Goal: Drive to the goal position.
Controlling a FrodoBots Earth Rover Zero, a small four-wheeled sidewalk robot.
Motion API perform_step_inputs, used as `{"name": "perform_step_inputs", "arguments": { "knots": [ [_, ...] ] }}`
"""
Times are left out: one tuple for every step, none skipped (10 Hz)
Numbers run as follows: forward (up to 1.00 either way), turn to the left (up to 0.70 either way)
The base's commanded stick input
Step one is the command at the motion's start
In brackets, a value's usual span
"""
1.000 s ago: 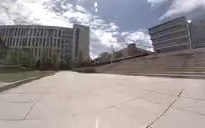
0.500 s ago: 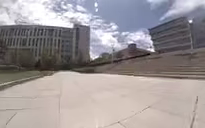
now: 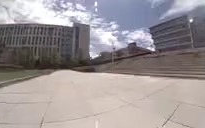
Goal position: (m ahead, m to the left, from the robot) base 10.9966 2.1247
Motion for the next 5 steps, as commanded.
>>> {"name": "perform_step_inputs", "arguments": {
  "knots": [
    [1.0,0.45],
    [1.0,0.45],
    [1.0,0.45],
    [1.0,0.45],
    [1.0,0.45]
  ]
}}
